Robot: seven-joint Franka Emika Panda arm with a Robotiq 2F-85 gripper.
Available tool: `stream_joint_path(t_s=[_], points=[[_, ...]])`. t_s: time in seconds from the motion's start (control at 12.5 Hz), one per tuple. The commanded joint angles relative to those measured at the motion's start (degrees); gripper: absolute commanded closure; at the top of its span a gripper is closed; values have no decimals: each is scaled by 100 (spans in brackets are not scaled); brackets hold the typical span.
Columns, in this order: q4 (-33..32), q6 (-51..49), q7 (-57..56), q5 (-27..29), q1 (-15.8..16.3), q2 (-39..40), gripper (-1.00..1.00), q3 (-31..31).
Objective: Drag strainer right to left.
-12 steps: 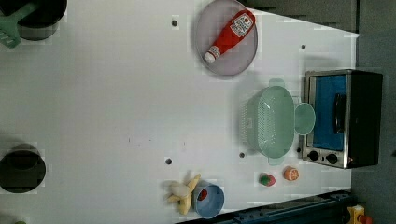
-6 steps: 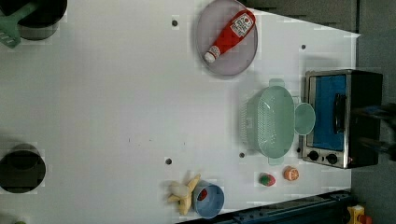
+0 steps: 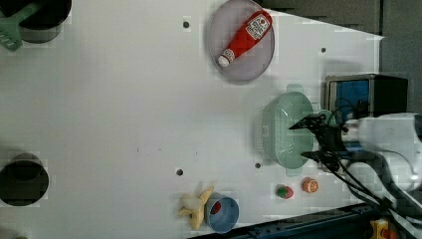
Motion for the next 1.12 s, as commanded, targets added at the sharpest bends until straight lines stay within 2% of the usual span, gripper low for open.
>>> stream_joint_path(t_s=[0.08, 0.32, 0.56, 0.88, 1.12], points=[[150, 889, 948, 5, -47, 251, -100, -12], [151, 1665, 1842, 6, -31, 1030, -100, 108], [157, 2207, 1947, 6, -4, 1526, -100, 205], [181, 2316, 2056, 37, 9, 1697, -100, 317], [187, 2308, 2665, 84, 37, 1698, -100, 561]])
